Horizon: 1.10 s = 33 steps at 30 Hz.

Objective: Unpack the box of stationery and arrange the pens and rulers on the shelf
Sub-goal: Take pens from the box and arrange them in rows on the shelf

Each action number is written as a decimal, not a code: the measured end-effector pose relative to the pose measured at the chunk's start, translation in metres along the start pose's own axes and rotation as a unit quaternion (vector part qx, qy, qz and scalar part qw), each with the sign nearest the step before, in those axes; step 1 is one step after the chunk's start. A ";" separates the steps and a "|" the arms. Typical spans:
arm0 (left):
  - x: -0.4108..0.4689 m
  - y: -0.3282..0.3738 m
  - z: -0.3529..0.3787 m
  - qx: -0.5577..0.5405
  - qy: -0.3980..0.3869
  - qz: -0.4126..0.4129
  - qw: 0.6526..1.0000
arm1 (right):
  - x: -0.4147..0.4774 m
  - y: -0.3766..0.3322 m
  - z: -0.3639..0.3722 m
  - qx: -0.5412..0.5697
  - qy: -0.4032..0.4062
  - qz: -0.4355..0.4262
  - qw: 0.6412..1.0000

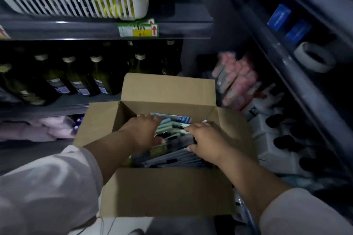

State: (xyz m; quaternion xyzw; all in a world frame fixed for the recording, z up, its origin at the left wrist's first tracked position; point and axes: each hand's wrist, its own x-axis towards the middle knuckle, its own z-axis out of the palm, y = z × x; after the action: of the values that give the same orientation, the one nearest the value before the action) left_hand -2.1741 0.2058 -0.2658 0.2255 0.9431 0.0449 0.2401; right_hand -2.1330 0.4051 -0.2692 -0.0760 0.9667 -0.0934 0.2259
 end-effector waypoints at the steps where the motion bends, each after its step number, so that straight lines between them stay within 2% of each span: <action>1: 0.005 -0.001 0.010 -0.002 -0.006 0.003 1.000 | 0.006 0.002 0.007 -0.007 -0.005 -0.003 1.000; 8: 0.046 -0.020 0.052 -0.037 0.007 -0.037 0.999 | 0.051 0.010 0.044 0.011 -0.019 -0.019 1.000; 15: 0.074 -0.032 0.068 0.038 -0.006 -0.062 0.997 | 0.077 0.015 0.058 -0.005 -0.064 -0.015 0.998; 25: 0.080 -0.036 0.070 0.022 -0.024 -0.060 0.998 | 0.083 0.014 0.061 0.013 -0.070 -0.026 0.997; 33: 0.076 -0.040 0.070 -0.044 -0.004 -0.058 0.997 | 0.076 0.018 0.063 0.034 -0.073 -0.012 0.997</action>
State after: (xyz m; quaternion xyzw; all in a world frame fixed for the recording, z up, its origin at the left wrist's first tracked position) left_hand -2.2166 0.2026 -0.3682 0.1601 0.9506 0.0717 0.2562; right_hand -2.1736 0.3992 -0.3605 -0.0867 0.9428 -0.1233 0.2972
